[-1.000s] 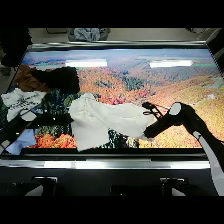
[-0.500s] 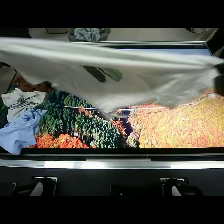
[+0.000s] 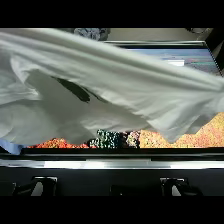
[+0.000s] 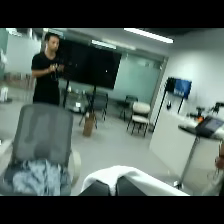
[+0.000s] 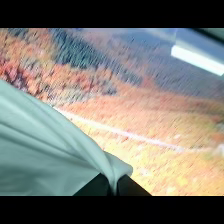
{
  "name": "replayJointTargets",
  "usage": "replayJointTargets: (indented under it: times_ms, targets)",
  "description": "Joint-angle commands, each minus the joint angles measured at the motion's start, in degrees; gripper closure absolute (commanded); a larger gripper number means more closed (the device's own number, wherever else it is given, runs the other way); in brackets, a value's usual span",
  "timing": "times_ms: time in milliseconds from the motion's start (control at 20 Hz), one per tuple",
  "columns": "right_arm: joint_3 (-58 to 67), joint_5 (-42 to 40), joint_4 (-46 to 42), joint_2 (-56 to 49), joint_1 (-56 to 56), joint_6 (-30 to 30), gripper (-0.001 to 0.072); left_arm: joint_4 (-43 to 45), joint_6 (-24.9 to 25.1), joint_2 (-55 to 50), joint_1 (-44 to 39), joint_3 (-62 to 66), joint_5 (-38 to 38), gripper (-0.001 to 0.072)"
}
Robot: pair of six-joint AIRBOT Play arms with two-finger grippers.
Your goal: Fold the shirts.
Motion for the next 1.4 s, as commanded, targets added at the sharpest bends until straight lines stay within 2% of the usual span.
replayJointTargets:
  times_ms: [0, 100, 250, 350, 500, 600, 750, 800, 850, 900, 950, 1000, 1150, 1200, 1300, 1350]
  targets:
    - [-7.17, 9.51, 2.19, -4.74, -0.07, 2.01, 0.0659, 0.24, 1.64, -6.54, 0.13, -1.75, -6.71, 0.0673]
    - [-20.31, 5.55, 3.69, -8.41, -0.07, 1.95, 0.0659, 0.24, 5.6, -13.55, -1.11, -6.32, -8.31, 0.0673]
    - [-36.41, -15.17, 6.27, -17.84, -0.09, 1.97, 0.0658, 0.24, 13.03, -27.91, -4.98, -11.63, -7.04, 0.0672]
    - [-36.98, -27.12, 8.57, -26.93, -0.09, 2.21, 0.0658, 0.22, 14.43, -38.58, -7.17, -11.43, -5.42, 0.0671]
    - [-36.59, -44.19, 18.97, -36.57, -0.07, 2.21, 0.0657, -2.69, 14.23, -50.14, -8.81, -11.08, -1.14, 0.0671]
    - [-36.59, -50.31, 26.53, -40.13, -0.07, 2.21, 0.0657, -4.15, 14.21, -54.47, -9.44, -11.1, -2.21, 0.0671]
    - [-36.52, -53.88, 33.16, -42.58, -0.09, 1.95, 0.0652, -4.24, 14.23, -57.48, -11.13, -11.1, -4.76, 0.067]
    - [-35.67, -52.7, 32.81, -42.25, -0.59, 1.46, 0.0583, -4.26, 14.19, -57.33, -11.3, -10.86, -4.81, 0.066]
    - [-33.92, -49.7, 32.76, -41.7, -1.7, -0.92, 0.0407, -4.17, 14.21, -56.92, -11.06, -9.9, -5.86, 0.0534]
    - [-31.23, -44.57, 32.33, -40.85, -3.82, -4.48, 0.0139, -4.02, 14.21, -56.5, -10.08, -7.89, -8.66, 0.0266]
    - [-28.11, -38.38, 30.71, -40.02, -6.54, -7.1, 0.0044, -3.96, 14.21, -56.17, -8.63, -5.51, -12.85, 0.0108]
    - [-24.61, -31.5, 27.1, -39.17, -10.05, -7.3, 0.0043, -3.48, 14.01, -55.95, -6.86, -3.15, -18.18, 0.0105]
    - [-20.96, -13.25, 15.47, -36.72, -20.24, -6.86, 0.0044, 4.26, 4.09, -55.65, -2.14, -2.38, -35.91, 0.0108]
    - [-21.44, -8.15, 11.74, -36.44, -22.82, -6.86, 0.0045, 7.58, 2.82, -55.39, -1.68, -5.05, -39.87, 0.0109]
    - [-24.5, -3.04, 8.26, -36.13, -25.51, -6.71, 0.0045, 9.27, 4.98, -53.22, -1.66, -15.58, -40.74, 0.0109]
    - [-26.84, -3.72, 8.48, -35.63, -25.79, -6.4, 0.0045, 8.87, 5.57, -51.8, -1.75, -21.16, -38.77, 0.011]
